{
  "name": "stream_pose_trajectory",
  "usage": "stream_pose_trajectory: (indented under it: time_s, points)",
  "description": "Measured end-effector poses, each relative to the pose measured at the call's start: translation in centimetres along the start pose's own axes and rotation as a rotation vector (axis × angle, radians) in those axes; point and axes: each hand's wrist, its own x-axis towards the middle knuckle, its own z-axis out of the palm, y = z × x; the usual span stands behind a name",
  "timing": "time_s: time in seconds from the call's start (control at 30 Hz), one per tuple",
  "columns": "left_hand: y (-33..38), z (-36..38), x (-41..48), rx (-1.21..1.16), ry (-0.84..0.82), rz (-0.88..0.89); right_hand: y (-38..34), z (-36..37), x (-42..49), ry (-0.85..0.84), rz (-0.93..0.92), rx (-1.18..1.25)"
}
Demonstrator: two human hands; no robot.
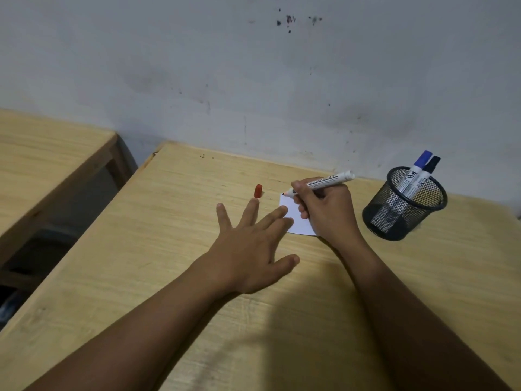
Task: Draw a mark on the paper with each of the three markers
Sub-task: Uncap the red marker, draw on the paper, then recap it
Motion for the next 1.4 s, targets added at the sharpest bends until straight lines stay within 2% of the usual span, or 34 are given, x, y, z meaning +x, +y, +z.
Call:
stream_pose_trajectory:
  time_s: [0.43, 0.57, 0.63, 0.73, 0.8, 0.83, 0.97, 1.07, 1.13, 1.23, 1.3, 1.4]
  points:
    - [-0.1, 0.1, 0.0, 0.009, 0.056, 0.012, 0.1, -0.4, 0.0, -0.049, -0.018, 0.016]
    - [-0.1, 0.3, -0.2, 0.002, 0.113, 0.017, 0.0, -0.7, -0.1, 0.026, -0.006, 0.197]
    - [0.0, 0.3, -0.3, -0.059, 0.208, 0.018, -0.3, -0.8, -0.3, 0.073, -0.025, 0.289]
    - [-0.4, -0.1, -0.2, -0.244, 0.517, -0.05, -0.8, -1.1, -0.6, 0.128, -0.032, 0.348]
    - [-1.0, -0.8, 0.7, -0.215, 0.663, -0.143, -1.4, -1.4, -0.7, 0.13, -0.029, 0.349]
    - [-1.4, -1.3, 1.4, -0.198, 0.659, -0.204, -1.8, -1.4, -0.8, 0.122, -0.029, 0.353]
    - [-2.4, -2.9, 3.6, -0.238, 0.437, -0.373, -3.7, -1.6, -1.4, 0.095, -0.049, 0.377]
    - [-2.3, -3.7, 3.7, -0.253, 0.46, -0.397, -4.9, -2.3, -2.3, 0.088, -0.055, 0.407]
    - [-1.9, -4.6, 3.1, -0.457, 0.529, -0.414, -5.5, -3.2, -3.1, 0.079, -0.055, 0.403]
    - [0.1, -7.4, 1.4, -1.027, 0.561, -0.37, -6.7, -4.6, -4.3, 0.078, -0.088, 0.388]
    - [2.1, -9.5, 0.0, -1.313, 0.519, -0.343, -7.9, -5.3, -5.1, 0.098, -0.109, 0.399]
    - [4.6, -11.7, -1.7, -1.536, 0.41, -0.344, -10.1, -6.2, -6.4, 0.115, -0.149, 0.438]
